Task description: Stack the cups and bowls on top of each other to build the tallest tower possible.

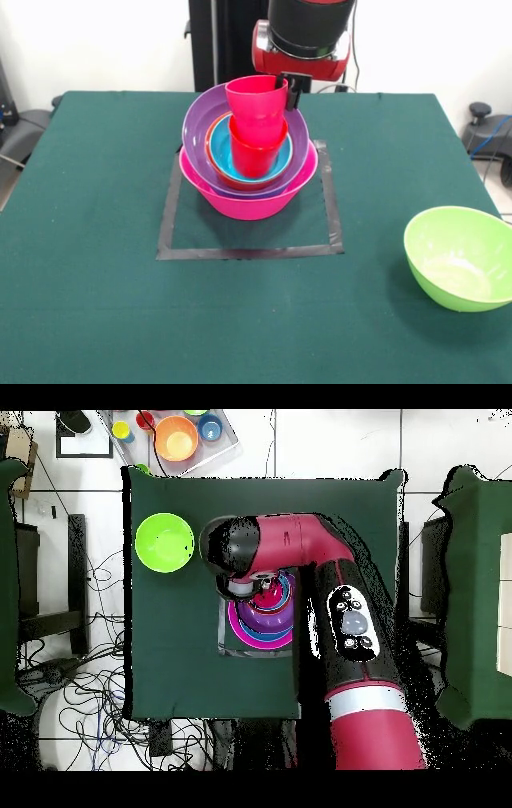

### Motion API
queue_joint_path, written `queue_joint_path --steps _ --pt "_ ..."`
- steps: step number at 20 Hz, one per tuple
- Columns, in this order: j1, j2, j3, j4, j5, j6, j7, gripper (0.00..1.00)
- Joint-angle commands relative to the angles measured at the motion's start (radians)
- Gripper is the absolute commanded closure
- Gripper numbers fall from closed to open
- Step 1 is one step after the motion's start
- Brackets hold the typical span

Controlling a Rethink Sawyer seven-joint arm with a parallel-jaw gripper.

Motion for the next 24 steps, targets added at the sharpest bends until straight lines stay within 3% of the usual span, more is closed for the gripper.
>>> queue_joint_path --steps 1,11,24 --pt "0.016 -0.012 -0.039 0.133 -0.055 -0.067 0.024 1.0" --pt "0.0 -0.102 -0.063 0.248 -0.044 -0.08 -0.004 1.0" --pt "-0.034 0.102 -0.011 0.207 -0.051 -0.347 -0.001 1.0"
